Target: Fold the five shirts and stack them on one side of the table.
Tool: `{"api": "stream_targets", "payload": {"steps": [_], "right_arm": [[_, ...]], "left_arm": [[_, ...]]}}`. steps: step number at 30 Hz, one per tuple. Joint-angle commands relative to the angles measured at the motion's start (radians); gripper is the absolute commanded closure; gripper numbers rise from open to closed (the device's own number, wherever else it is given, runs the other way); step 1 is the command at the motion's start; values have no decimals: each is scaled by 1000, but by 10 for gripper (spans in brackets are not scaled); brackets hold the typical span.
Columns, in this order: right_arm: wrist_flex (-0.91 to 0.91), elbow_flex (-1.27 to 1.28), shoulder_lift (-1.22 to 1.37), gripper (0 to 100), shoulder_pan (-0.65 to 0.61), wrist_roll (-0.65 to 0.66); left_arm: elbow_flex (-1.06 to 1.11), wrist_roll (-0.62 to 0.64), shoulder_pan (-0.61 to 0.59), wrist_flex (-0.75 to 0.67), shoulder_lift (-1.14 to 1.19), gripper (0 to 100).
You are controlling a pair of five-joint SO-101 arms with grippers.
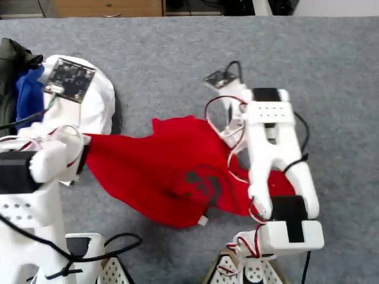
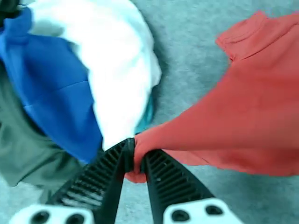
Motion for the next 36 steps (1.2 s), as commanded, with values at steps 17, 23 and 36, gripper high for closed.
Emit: {"api": "stream_targets", "payload": {"steps": [17, 23, 36], "right_arm": [[32, 27, -15, 807, -166, -17], [31, 24, -44, 807, -308, -57], [-98, -45, 352, 845, -348, -49]], "left_arm": [[60, -321, -396, 12, -58, 981], [81, -322, -396, 12, -58, 981], [97, -322, -396, 12, -51, 981]]}}
